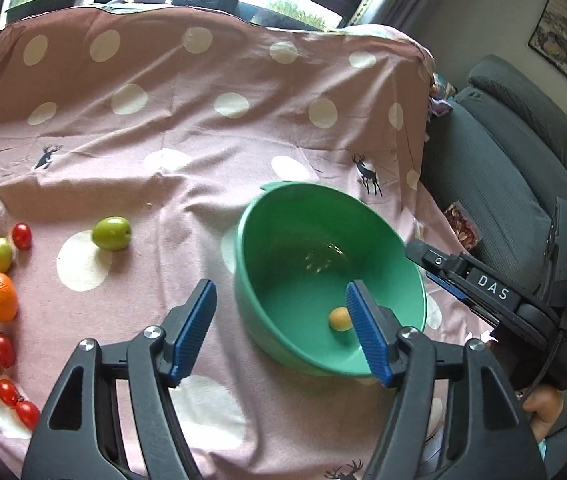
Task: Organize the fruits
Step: 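Move the right tool back toward the large orange on the cloth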
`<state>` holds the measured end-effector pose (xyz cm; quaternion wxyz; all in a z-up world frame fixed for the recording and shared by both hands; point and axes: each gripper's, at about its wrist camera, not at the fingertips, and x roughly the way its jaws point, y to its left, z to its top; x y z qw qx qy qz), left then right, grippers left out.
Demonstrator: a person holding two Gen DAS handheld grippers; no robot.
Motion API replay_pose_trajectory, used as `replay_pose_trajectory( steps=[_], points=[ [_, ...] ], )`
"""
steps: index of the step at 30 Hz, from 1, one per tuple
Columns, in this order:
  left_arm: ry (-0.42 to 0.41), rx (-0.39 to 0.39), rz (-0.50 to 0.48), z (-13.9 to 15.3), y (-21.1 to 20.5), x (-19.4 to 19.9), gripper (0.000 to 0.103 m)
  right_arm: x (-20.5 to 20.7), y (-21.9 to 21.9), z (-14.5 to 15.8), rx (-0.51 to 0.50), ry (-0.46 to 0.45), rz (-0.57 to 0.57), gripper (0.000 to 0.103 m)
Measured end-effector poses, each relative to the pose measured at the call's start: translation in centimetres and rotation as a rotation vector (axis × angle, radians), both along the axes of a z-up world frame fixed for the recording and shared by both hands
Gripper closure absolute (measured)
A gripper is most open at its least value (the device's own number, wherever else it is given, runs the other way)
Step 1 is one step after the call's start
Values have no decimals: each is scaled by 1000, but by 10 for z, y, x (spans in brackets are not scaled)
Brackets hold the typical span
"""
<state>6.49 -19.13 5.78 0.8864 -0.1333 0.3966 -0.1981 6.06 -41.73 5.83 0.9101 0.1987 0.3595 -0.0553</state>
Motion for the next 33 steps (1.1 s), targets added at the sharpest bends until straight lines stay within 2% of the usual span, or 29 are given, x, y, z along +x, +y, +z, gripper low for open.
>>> replay_pose_trajectory(
  steps=[2,9,11,15,22,26,29,31,33],
  points=[
    [-13,-7,57,5,26,-8,31,-3,0,3,19,-19,5,48],
    [-39,39,290,15,131,-35,28,-9,20,16,12,-60,34,45],
    [-43,62,353,12,159,-41,27,-9,31,19,18,-73,65,44],
    [-24,55,455,-5,208,-53,27,-6,61,22,39,-88,149,43],
    [38,-14,479,-26,246,-45,28,5,135,9,29,-44,338,42],
    [55,11,442,-32,247,-42,30,16,181,-6,77,22,467,42],
    [84,-6,451,-38,255,-40,37,27,221,-16,98,69,563,42],
    [111,-31,463,-44,263,-39,42,35,248,-23,77,97,609,42],
    [129,-23,494,-48,270,-39,48,42,271,-30,67,123,641,42]
  ],
)
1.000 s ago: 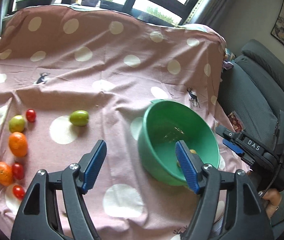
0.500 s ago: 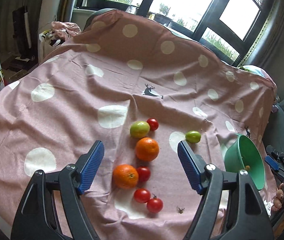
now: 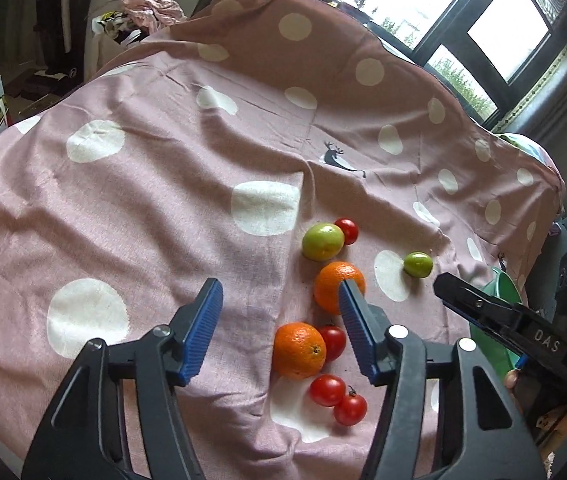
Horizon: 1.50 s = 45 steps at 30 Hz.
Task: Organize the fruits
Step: 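Move the right tool back toward the large orange on the cloth, then close the right gripper around the large orange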
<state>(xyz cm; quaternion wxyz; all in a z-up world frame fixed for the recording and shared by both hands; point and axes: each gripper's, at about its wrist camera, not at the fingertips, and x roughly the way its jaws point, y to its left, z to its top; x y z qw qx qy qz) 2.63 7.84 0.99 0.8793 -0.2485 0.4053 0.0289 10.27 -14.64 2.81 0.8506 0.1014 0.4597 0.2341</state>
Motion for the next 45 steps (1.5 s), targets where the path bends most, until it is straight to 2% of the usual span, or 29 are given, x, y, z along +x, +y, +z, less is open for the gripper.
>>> replay_pose_trajectory(
  steps=[5,9,11,12,16,21,27,30,36,45],
  points=[
    [11,-12,24,-2,9,-1,50,18,53,-28,-72,59,61,43],
    [16,6,30,-2,8,0,50,23,75,-44,-139,59,78,45],
    [17,-6,20,-3,7,1,50,27,80,-50,-178,55,64,54],
    [15,-9,16,-3,7,1,50,29,80,-52,-182,60,65,54],
    [18,3,5,-3,2,2,50,27,75,-53,-160,72,67,57],
    [12,-6,-27,-2,-9,3,50,10,53,-34,-158,55,65,57],
    [13,3,-89,-3,-32,6,50,-17,4,-13,-166,69,27,57],
    [20,25,-121,-5,-45,7,50,-27,-15,-19,-164,103,23,57],
    [21,34,-164,-9,-62,7,50,-26,-22,-42,-239,140,-7,57],
    [24,34,-176,-12,-71,9,52,-23,-27,-48,-191,150,-12,57]
  ],
)
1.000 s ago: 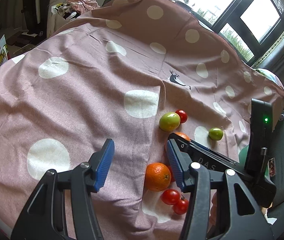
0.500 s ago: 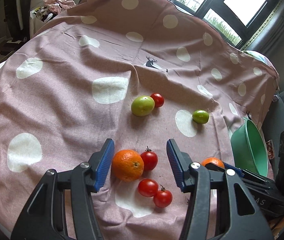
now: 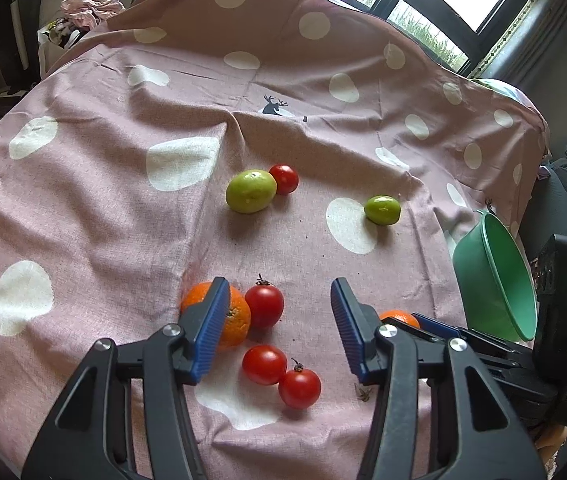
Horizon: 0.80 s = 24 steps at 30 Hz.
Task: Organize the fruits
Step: 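Close the right gripper around the large orange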
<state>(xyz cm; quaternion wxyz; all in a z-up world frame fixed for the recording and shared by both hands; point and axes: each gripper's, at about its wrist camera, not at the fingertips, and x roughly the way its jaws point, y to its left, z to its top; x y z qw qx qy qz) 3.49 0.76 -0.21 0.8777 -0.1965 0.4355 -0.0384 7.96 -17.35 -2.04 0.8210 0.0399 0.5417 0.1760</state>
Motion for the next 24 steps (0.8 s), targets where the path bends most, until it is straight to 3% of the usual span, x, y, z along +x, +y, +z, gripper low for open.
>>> replay_pose_trajectory(
  steps=[9,15,24],
  points=[
    [-17,-55,-59,1,-15,-1,57,-4,-27,26,101,-73,-65,47],
    [-14,-102,-160,-4,-41,1,57,-1,-50,27,196,-40,-125,47],
    [16,-97,-258,-18,-74,3,58,3,-49,14,248,19,-135,47]
  ],
)
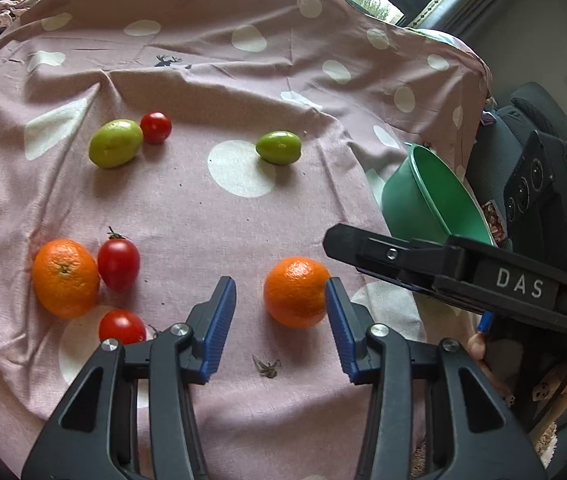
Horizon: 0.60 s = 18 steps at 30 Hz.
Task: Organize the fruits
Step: 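Close the right gripper around the large orange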
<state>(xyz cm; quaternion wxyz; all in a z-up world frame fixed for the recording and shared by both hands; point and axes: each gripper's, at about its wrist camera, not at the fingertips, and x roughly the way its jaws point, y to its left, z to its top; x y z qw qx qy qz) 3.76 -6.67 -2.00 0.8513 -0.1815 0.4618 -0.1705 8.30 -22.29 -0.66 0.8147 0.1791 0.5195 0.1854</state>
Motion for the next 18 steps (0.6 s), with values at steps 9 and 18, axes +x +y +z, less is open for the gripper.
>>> replay_pose_trajectory(
  steps=[9,18],
  points=[
    [39,-12,-50,-15,-15,4,62,3,13,-16,-10,53,35,48],
    [39,-7,-55,-18,-17,5,61,5,18,-25,-13,81,54,55]
  ],
)
